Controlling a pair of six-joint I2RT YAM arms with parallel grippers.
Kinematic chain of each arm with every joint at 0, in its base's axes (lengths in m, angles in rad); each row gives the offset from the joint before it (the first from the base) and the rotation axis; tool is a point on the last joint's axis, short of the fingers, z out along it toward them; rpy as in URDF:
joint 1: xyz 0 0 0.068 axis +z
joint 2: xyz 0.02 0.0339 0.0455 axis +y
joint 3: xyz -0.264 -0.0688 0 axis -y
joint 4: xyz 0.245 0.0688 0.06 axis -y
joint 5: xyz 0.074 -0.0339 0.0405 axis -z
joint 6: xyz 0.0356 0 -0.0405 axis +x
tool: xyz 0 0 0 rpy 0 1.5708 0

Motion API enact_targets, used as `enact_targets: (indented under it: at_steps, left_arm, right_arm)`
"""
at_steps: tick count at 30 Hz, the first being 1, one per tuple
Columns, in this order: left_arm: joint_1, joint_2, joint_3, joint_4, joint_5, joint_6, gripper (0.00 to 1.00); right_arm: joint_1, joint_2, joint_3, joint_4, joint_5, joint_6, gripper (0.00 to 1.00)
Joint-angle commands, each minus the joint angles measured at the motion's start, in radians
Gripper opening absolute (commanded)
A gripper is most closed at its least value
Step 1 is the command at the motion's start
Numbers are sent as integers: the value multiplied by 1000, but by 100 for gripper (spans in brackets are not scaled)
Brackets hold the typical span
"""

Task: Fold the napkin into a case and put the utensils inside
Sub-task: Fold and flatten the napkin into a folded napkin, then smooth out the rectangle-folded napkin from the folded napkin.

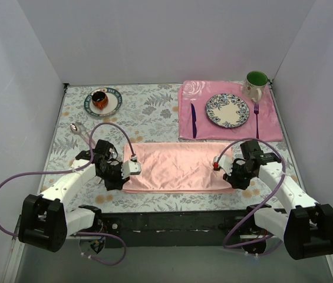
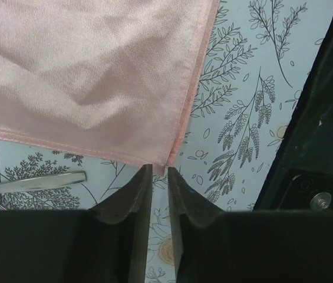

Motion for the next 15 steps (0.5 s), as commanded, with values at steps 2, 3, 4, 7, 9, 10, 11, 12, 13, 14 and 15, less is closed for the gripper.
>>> enact_targets:
  at_steps: [2, 3, 4, 7, 9, 10, 11, 12, 13, 14, 15]
  left_arm:
    - [-5, -26, 47, -42, 38, 0, 31]
    - [-5, -34, 70, -60, 45, -16, 40]
    - [-5, -37, 95, -97, 70, -29, 43]
    - [1, -29, 211, -85, 122, -131, 51]
    - [8, -2, 296, -36, 171, -235, 53]
    - [14, 45, 322, 36, 200, -368, 54]
    - [18, 72, 347, 79, 272, -485, 56]
    - [26, 99, 397, 114, 316, -563, 58]
    - [41, 134, 416, 186, 373, -633, 72]
    - [43, 191, 436, 229, 454, -805, 81]
    - [46, 223, 460, 269, 503, -872, 84]
  right_arm:
    - [6, -47, 45, -72, -32, -35, 48]
    - [6, -52, 69, -89, -48, -15, 52]
    - [6, -61, 121, -107, -63, 0, 63]
    - [6, -62, 215, -91, -146, 153, 75]
    - [6, -35, 299, -16, -198, 285, 75]
    - [6, 20, 328, 0, -228, 392, 75]
    - [6, 57, 371, 17, -262, 443, 74]
    - [6, 92, 397, 29, -340, 488, 74]
    - [5, 152, 416, 72, -380, 538, 74]
    - [2, 166, 424, 118, -417, 641, 75]
    - [2, 180, 431, 153, -468, 686, 77]
